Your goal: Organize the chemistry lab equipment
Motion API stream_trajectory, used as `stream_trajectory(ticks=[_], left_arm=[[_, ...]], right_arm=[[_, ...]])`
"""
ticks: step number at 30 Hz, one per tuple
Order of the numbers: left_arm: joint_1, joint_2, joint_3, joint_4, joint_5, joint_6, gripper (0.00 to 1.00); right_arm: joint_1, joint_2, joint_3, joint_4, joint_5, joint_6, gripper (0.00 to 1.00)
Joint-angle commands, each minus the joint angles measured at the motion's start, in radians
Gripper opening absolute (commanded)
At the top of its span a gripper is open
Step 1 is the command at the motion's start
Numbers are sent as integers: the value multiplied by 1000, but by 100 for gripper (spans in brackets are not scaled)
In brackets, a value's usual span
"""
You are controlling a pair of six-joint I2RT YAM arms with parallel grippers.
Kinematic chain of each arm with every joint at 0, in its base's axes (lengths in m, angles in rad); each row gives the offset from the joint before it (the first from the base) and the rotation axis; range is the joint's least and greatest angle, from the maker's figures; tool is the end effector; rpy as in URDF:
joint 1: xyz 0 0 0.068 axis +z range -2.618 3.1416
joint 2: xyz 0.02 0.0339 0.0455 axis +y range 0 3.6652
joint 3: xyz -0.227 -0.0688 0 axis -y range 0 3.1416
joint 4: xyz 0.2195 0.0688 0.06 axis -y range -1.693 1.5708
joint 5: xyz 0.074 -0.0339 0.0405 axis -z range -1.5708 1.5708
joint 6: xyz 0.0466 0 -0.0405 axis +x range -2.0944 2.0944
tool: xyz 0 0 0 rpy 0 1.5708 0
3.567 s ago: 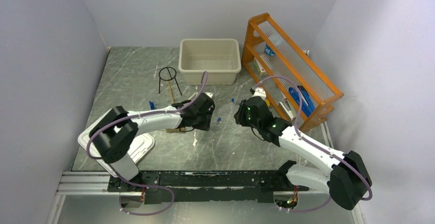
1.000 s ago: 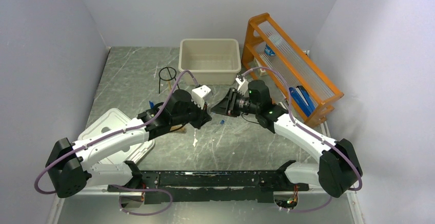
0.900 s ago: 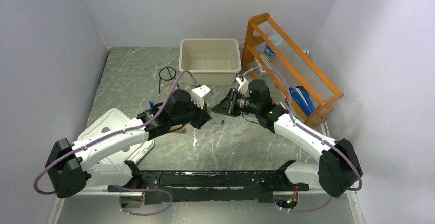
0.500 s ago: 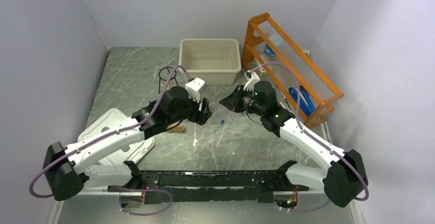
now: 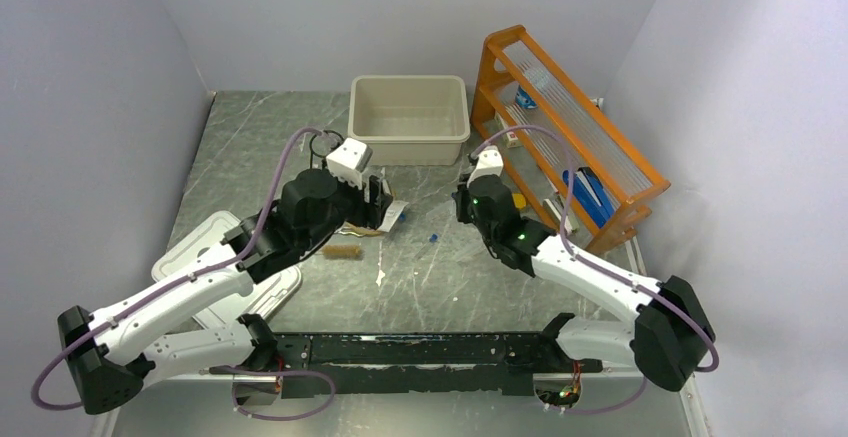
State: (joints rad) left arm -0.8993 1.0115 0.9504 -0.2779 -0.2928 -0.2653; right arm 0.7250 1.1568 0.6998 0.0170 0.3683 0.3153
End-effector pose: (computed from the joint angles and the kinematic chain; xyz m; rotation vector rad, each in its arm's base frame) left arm 0.1562 -0.1750 0.3130 0.4075 1.8841 -0.5101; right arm 0.2046 0.1588 0.2283 -0.1735 1.9846 0.3041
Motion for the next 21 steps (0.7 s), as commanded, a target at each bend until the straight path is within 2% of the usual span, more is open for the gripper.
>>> stream_trajectory(ticks=[1,11,21], left_arm=[[-4,-45,-38,73,-17,52,69],[-4,-16,-51,88,28,45,69],[-3,13,-55,116,51,44,69]], right_arm=[[38,54,4,64,198,-78,13],[50,132,-33,213,234,-98,12],[50,177,-79,274,218,-69,12]])
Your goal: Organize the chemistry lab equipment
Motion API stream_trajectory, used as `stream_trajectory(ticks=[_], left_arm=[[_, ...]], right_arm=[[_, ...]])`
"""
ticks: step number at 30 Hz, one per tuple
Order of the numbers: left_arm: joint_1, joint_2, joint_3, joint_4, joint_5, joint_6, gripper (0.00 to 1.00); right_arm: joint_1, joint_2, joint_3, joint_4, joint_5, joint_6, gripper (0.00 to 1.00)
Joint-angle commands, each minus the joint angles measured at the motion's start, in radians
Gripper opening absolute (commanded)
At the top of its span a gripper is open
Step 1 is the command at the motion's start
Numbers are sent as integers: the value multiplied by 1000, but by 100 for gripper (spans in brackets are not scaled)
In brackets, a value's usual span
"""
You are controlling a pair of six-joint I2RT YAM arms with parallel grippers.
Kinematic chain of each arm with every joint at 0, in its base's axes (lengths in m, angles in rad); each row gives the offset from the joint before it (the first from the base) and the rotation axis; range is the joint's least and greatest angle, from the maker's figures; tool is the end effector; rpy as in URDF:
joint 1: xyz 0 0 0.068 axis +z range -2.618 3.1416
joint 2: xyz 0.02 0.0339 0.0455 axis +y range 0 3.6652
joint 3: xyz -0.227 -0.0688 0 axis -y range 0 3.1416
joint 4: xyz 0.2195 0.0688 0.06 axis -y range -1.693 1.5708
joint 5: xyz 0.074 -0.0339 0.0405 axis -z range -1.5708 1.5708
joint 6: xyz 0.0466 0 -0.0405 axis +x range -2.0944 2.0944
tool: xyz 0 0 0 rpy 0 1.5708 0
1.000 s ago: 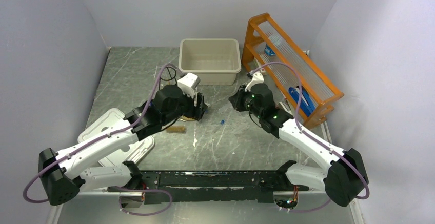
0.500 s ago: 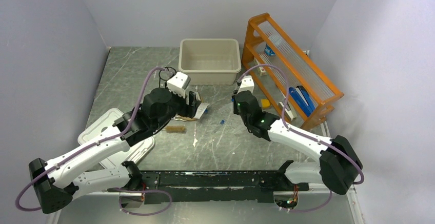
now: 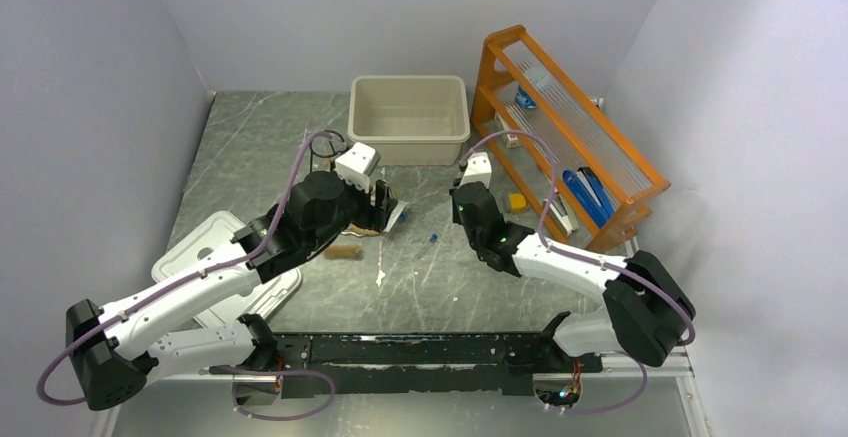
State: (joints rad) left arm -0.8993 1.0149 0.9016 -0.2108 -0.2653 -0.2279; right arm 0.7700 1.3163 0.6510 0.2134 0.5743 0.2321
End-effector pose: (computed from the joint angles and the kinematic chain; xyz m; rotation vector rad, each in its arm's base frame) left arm 0.1576 -0.1786 0.3032 0.4557 1.8616 -0.5176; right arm 0.2146 0.1728 0.1955 -0.1674 1.9398 0.0800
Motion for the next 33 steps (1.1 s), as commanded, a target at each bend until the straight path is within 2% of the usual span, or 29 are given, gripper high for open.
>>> stream_trajectory(ticks=[1,23,33], left_arm=[[-5,13,-6,50,24,6,69],[-5,38,-10,33,-10,-3,69],[-4,40,-12,28,-18,-5,69]], right_arm=[[6,23,-37,89,14,12,12],[4,88,-89,185,47,30,14],[3,134,-94,219,27,19,20]])
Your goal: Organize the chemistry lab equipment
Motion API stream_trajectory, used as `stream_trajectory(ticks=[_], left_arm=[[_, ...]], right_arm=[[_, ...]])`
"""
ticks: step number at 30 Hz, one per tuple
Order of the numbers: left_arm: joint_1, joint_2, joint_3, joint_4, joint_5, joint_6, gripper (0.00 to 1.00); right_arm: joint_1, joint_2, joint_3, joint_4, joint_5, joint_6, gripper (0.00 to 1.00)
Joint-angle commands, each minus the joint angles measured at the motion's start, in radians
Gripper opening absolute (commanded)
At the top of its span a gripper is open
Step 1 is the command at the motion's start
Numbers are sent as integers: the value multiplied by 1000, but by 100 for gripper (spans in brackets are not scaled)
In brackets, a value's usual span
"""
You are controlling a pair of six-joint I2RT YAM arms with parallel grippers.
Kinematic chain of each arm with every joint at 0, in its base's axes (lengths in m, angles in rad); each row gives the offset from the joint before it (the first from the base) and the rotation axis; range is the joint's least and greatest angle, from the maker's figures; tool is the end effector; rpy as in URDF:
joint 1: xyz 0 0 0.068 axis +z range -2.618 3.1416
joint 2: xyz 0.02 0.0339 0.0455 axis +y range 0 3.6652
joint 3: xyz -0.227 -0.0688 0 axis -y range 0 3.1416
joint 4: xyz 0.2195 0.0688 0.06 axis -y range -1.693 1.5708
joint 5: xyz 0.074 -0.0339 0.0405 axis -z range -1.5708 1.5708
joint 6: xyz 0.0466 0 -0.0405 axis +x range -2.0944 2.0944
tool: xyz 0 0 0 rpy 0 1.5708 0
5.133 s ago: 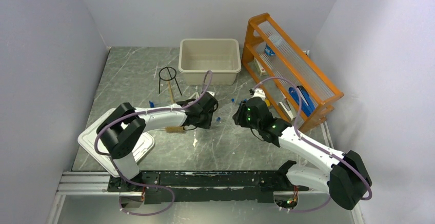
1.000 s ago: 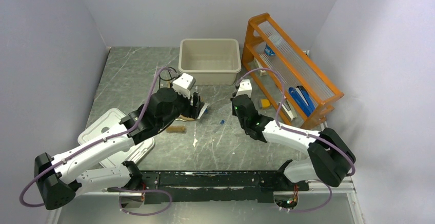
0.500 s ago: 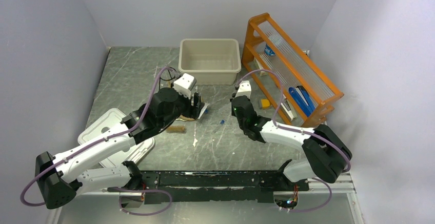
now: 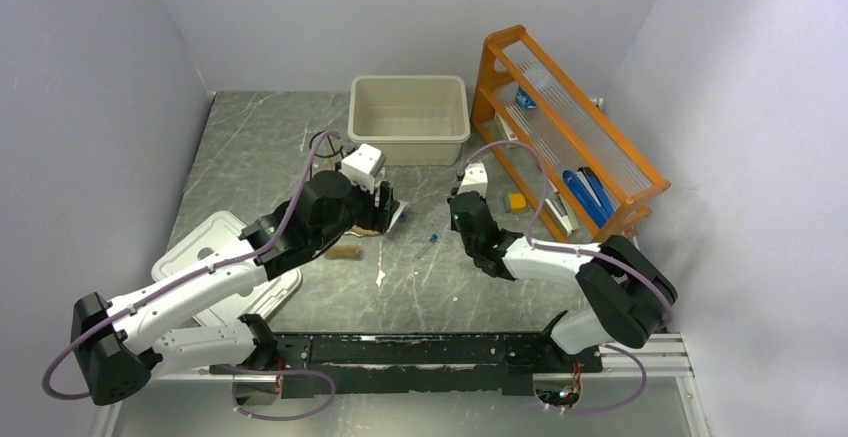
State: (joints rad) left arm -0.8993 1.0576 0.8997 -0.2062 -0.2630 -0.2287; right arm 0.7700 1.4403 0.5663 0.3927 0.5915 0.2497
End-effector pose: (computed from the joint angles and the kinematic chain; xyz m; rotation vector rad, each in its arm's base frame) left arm 0.1625 -0.1850 0.2936 0.4729 1.8962 -0.4993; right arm 0.2171 0.1743 0.1566 -0.1524 1.9598 0.0576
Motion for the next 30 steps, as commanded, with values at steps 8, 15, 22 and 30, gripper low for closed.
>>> stream_trajectory(ticks=[8,15,22,30], left_arm=[[-5,3,-5,16,-20,-5,69],[-5,-15,-16,40,6,-6,70],[-4,-4,3,23,15,-25,70],[-5,70,11,-12,112,-97,80]], right_arm=[[2,24,16,-20,9,27,34],[-40,-74,77,-160,-73,81,59],[-106,-175,164,-323,-199,125,73],[-117,-184,271,-538,-299,181,61]])
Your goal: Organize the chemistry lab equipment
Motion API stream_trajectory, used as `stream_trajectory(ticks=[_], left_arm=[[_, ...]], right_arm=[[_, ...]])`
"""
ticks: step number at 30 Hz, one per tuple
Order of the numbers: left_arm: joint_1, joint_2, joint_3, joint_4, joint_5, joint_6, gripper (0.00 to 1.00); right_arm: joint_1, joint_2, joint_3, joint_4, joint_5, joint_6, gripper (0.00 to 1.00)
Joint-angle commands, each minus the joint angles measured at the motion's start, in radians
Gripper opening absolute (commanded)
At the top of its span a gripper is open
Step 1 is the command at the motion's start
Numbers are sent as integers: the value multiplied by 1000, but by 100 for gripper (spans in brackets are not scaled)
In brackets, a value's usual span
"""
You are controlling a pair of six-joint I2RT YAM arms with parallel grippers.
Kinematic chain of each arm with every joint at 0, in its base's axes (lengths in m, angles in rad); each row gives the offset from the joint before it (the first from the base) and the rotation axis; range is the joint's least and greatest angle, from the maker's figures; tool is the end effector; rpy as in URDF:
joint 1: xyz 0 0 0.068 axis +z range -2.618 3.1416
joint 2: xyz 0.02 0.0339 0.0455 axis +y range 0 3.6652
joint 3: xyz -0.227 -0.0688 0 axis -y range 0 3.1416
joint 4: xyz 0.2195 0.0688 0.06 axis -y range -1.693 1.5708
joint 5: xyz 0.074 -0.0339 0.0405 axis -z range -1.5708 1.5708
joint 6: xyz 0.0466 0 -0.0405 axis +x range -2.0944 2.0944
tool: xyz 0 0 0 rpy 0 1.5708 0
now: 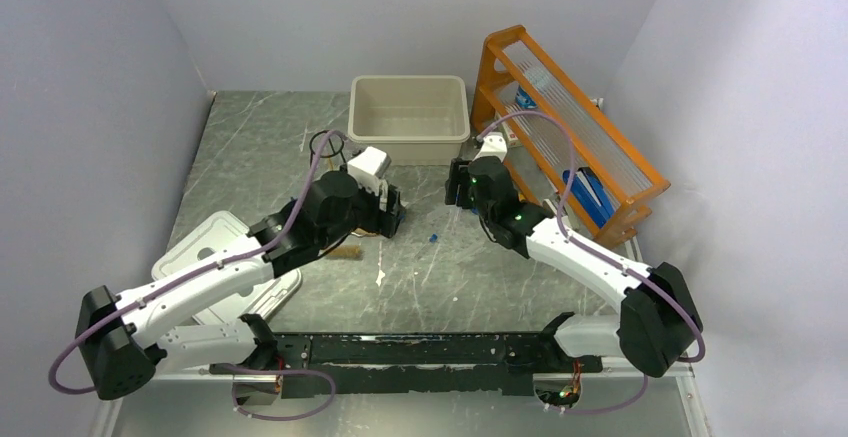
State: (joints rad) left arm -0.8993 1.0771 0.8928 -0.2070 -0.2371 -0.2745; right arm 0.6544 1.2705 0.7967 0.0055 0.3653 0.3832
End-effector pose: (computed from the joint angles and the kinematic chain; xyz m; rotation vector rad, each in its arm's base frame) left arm 0.1638 -0.1885 0.2867 0.4592 1.9360 -0.5383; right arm 0.2326 0.1575 0.2305 -0.0454 2.0174 0.2896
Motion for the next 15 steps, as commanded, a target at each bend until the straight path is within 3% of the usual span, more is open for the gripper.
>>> stream_trajectory(ticks=[1,5,12,15], left_arm=[[-5,70,16,-14,115,-50,81],[-5,144,0,4,219,-50,89],[-15,347,33,21,338,-64,67],[-58,441,66,-4,302,-55,61]], right_arm=[[-2,-22,39,-167,-69,56,58],[-23,-66,-3,-179,-34,106,54],[-77,-138,-55,-203,-24,196,51],[-79,-175,-85,-185,-33,196,50]])
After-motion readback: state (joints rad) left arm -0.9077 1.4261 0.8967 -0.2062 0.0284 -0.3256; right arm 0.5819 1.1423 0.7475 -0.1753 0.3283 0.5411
